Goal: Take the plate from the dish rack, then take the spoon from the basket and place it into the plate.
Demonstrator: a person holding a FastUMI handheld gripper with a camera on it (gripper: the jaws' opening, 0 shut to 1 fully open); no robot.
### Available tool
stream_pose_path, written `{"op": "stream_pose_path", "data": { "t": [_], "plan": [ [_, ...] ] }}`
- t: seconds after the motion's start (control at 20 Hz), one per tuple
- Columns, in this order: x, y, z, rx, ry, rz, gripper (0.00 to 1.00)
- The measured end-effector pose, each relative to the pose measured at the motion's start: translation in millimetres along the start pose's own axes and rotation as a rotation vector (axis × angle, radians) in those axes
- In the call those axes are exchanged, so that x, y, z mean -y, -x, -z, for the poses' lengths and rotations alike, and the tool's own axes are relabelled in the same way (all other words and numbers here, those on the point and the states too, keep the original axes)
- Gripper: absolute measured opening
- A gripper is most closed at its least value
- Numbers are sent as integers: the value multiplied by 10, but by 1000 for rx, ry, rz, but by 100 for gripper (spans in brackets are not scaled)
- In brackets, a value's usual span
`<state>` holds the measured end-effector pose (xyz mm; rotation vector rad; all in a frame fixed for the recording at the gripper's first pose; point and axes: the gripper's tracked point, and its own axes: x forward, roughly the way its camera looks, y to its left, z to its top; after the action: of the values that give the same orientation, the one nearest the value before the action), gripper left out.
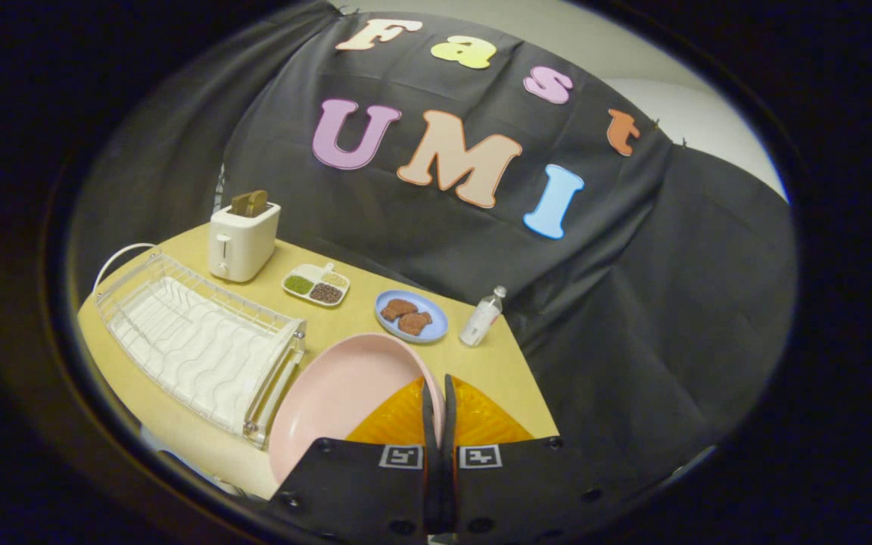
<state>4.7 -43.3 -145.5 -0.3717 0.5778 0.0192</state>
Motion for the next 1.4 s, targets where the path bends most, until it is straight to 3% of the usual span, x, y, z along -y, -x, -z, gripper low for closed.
{"op": "stream_pose_path", "data": {
  "t": [0.8, 1.4],
  "plan": [
    [112, -181, 1121, -99, -244, -96, 4],
    [208, -578, 1832, -143, -389, -181, 4]
  ]
}}
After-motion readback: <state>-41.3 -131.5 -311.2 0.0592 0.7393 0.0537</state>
